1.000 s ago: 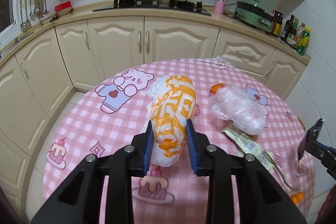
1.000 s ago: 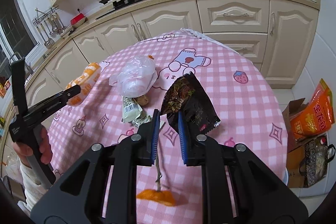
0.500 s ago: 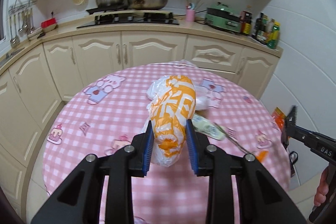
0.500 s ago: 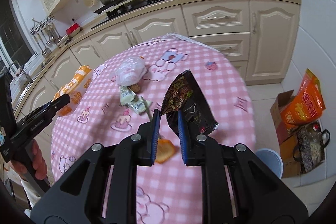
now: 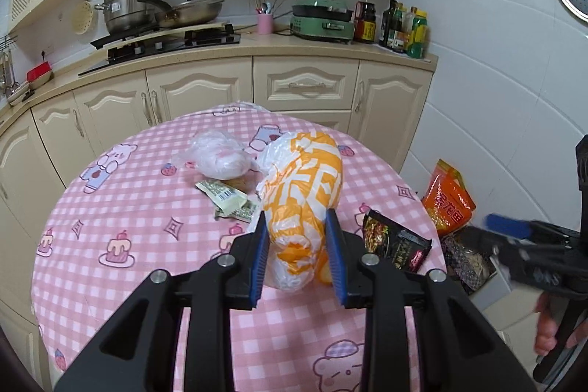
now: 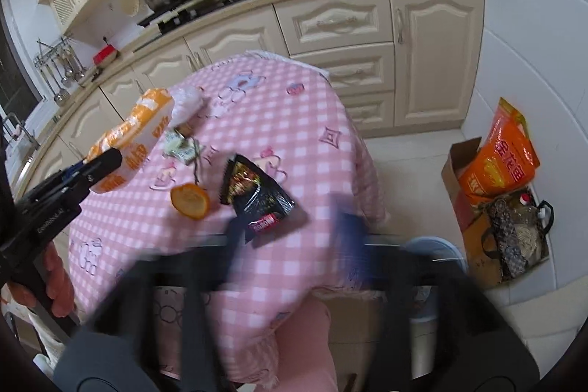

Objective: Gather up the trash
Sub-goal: 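Carry both packets over the blue bin and open both grippers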

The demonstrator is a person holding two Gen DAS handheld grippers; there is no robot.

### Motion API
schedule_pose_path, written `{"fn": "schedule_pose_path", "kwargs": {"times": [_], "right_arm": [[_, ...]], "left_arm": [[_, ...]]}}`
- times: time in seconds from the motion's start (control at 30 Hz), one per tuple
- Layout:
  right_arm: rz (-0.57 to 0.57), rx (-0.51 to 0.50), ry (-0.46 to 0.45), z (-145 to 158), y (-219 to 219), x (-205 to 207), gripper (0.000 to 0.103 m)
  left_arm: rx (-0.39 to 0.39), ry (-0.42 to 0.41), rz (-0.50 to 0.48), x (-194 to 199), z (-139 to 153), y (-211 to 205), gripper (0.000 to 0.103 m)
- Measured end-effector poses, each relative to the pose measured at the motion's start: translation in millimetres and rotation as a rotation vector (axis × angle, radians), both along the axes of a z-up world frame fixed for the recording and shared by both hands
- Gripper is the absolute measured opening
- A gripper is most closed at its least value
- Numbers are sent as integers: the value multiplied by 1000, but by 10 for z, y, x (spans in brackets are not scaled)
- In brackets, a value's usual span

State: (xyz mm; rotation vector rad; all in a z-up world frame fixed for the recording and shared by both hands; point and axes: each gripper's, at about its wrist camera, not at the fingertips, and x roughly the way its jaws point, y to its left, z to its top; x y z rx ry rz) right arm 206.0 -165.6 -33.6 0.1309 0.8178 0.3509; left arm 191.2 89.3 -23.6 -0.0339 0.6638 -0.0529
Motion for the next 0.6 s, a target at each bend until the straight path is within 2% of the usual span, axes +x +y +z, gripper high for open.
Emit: {"fn": "schedule_pose_path", "kwargs": {"times": [0.2, 0.33, 0.4, 0.43, 0.5, 0.53, 0.6], "right_arm": [[134, -33, 1, -131, 393, 104, 84], [182, -88, 45, -393, 695, 276, 82], [161, -159, 62, -553, 779, 368, 61], [148, -171, 21, -548, 776, 356, 47], [142, -153, 24, -527, 730, 370, 38], [154, -119, 33, -514, 699, 373, 19], [134, -93, 37, -460, 606, 344, 18]], "left_arm": [[-12, 19, 31, 19, -73, 124, 29], [-16, 40, 53, 30, -133, 211, 29], [-18, 50, 63, 30, -164, 249, 29], [-18, 54, 64, 29, -173, 255, 29], [-13, 59, 63, 28, -188, 252, 29], [-11, 59, 64, 29, -190, 240, 29], [-3, 55, 64, 33, -181, 192, 29]]}}
